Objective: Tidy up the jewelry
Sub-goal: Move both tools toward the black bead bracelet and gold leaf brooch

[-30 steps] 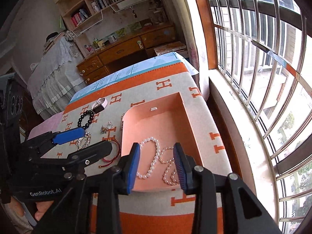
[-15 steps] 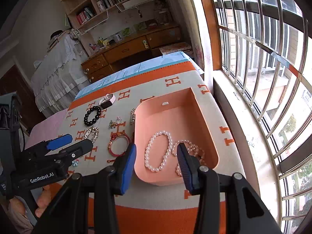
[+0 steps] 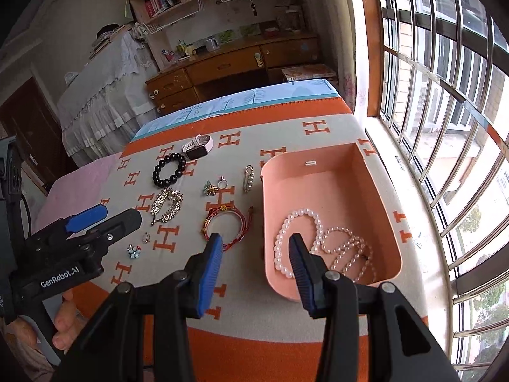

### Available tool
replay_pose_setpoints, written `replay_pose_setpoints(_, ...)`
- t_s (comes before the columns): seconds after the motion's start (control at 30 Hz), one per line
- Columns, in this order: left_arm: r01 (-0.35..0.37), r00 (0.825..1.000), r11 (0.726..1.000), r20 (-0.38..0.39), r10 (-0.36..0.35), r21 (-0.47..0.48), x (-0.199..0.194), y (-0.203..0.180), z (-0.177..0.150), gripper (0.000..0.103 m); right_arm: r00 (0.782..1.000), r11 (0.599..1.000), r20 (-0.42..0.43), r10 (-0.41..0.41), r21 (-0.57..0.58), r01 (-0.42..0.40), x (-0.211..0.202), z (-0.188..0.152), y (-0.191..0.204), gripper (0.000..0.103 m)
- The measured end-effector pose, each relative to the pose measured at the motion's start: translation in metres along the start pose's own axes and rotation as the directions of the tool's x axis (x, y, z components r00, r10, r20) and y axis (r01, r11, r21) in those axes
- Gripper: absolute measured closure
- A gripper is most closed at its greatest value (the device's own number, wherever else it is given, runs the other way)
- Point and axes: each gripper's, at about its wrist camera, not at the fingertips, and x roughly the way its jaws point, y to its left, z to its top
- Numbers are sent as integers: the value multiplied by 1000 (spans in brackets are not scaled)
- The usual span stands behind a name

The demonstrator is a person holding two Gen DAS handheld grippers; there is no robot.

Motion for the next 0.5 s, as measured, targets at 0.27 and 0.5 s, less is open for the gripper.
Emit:
replay_pose_setpoints(0.27,-19,1000,999,0,19,-46,2,38,-2,21,1000,999,-26,-4,-54,3,15,5,34,59)
replay_pose_setpoints(0.5,-45,999,994,-17,44,-98,8,73,-1,21,998,997,-55,-1,-79,-4,31,11,58,59)
